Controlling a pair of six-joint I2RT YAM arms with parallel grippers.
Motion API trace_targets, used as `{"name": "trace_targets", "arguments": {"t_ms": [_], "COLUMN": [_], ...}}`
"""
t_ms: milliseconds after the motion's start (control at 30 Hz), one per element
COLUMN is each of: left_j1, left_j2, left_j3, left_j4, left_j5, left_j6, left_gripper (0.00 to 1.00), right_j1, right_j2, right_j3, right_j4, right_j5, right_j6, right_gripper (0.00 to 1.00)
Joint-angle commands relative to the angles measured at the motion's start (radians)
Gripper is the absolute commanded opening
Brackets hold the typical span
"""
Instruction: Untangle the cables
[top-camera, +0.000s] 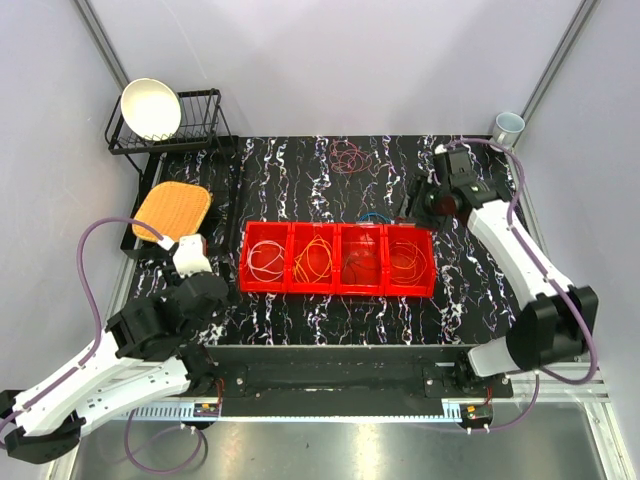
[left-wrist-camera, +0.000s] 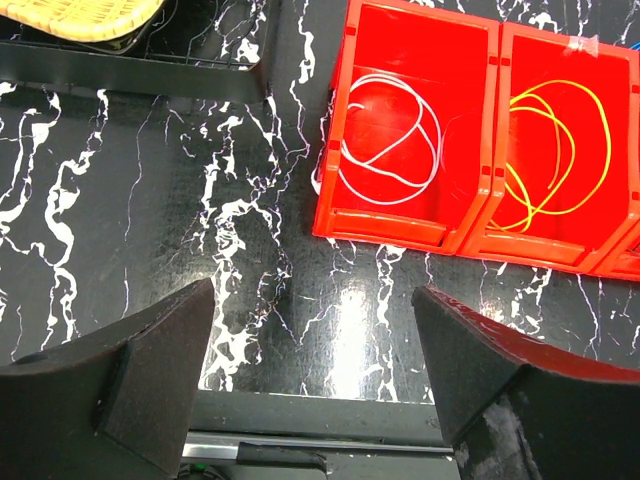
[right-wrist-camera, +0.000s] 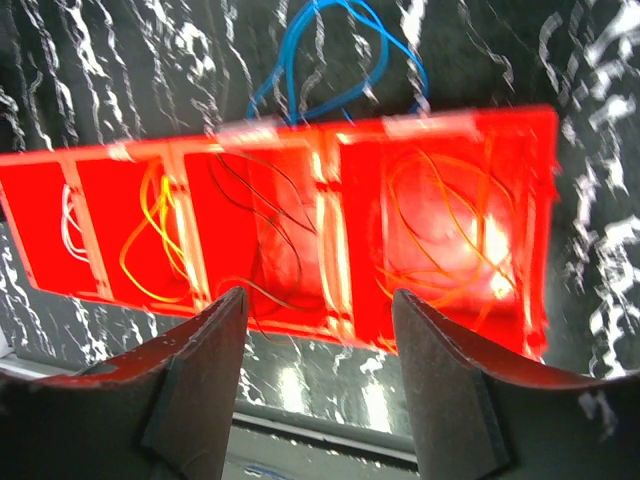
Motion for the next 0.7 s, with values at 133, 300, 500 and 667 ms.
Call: {"name": "trace_targets", "arguments": {"t_ms": [133,300,500,667], "left_j1": [0.014,0.025,0.028,0.031], "left_j2": [-0.004,-0.004,0.001,-0.002], "left_j3": [0.034,0.034,0.034,0.031], "left_j4": [0.015,0.018,0.018,0.019], "left_j5": [-0.007,-0.002,0.001,0.001], "left_j6": [-0.007,-0.004,-0.002,-0.002], "left_gripper": [0.83,0.83,0.83,0.83], "right_j1": [0.027,0.027,0.027,0.025], "right_j2": [0.27,0.529,0.843,1.13], "right_j3": [0.32,0.545,0.896,1.267], "right_j4": [0.002,0.011,0.034,0.028], "right_j5": [0.036,0.004,-0.106,-0.145], "right_j6": [-0.023,-0.051,-0.068,-0.063], "right_gripper": [0.68,0.7,0.7,0.7]}}
